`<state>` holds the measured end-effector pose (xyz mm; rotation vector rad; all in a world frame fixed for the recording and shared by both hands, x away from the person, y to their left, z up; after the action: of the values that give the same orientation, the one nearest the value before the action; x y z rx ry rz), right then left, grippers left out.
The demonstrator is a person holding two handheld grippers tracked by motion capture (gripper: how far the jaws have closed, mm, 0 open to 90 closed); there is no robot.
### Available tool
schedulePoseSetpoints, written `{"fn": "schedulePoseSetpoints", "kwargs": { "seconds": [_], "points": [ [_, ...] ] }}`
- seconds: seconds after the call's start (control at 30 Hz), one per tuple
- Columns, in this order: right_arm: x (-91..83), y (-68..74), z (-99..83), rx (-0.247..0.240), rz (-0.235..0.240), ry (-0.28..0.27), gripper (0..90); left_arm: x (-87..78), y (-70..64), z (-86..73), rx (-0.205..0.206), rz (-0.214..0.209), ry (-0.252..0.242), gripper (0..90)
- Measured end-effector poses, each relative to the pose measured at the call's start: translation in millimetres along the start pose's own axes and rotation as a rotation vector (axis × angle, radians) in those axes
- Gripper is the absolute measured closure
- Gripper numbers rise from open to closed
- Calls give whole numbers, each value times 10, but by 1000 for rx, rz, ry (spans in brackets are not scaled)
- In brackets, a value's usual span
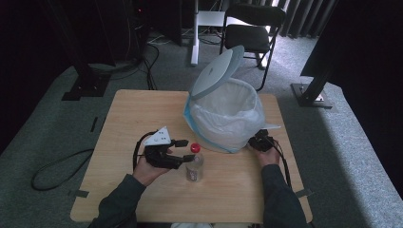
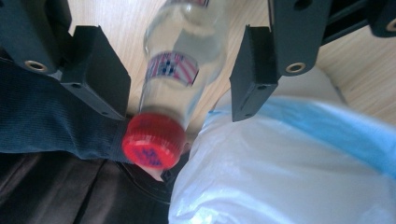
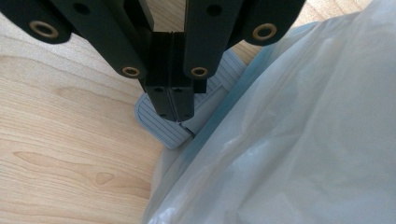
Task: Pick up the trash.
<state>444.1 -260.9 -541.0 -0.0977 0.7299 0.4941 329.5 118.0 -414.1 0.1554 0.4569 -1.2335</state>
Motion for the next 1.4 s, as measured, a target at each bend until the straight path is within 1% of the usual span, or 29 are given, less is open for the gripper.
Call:
{"fn": "schedulePoseSetpoints", "kwargs": {
  "seconds": [0.1,0.2,0.27,0.3,0.43,0.6,0.9,0.97,1.07,1.1,1.13,1.17,1.2,1.23,1.4],
  "points": [
    [0,1,0,1,0,0,900,65,0,28,2,-20,-1,417],
    [-1,0,-3,4,0,-1,900,97,-5,41,7,-25,1,456],
    [-1,0,-4,5,0,-2,900,97,-5,41,7,-25,1,456],
    [-1,-1,-8,7,0,-5,900,108,-8,60,9,-35,-15,511],
    [-1,-1,-9,7,1,-6,900,114,-11,63,17,-37,-15,574],
    [0,-2,-10,7,1,-8,900,123,-10,64,26,-39,-15,583],
    [-1,-3,-13,9,2,-9,900,141,7,66,23,-51,-16,580],
    [-1,-3,-13,8,1,-9,900,144,1,66,30,-45,-17,584],
    [0,-2,-13,7,1,-9,900,164,-46,99,61,3,-12,607],
    [0,-2,-13,7,1,-9,900,176,-56,117,67,8,-7,612],
    [0,-1,-13,7,1,-10,900,187,-57,137,64,9,-5,618],
    [-1,0,-13,8,0,-9,900,202,-47,156,56,-7,2,620],
    [-1,0,-13,8,0,-9,900,202,-47,156,56,-7,2,621],
    [-1,1,-13,8,0,-9,900,232,-44,185,56,-20,7,621],
    [-1,-5,-18,11,2,-12,900,288,-70,221,71,-8,19,624]
  ]
}}
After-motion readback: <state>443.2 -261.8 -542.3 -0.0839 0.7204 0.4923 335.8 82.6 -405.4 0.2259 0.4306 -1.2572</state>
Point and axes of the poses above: each handheld gripper's, and its own axes: x roughly forward along the jaws, z roughly out of its top, y roughly to its left, the point moved 1 cm from there along x, roughly forward along the jaws, and after that the axes turned 4 degrees about -z, right-handed, at the moved point
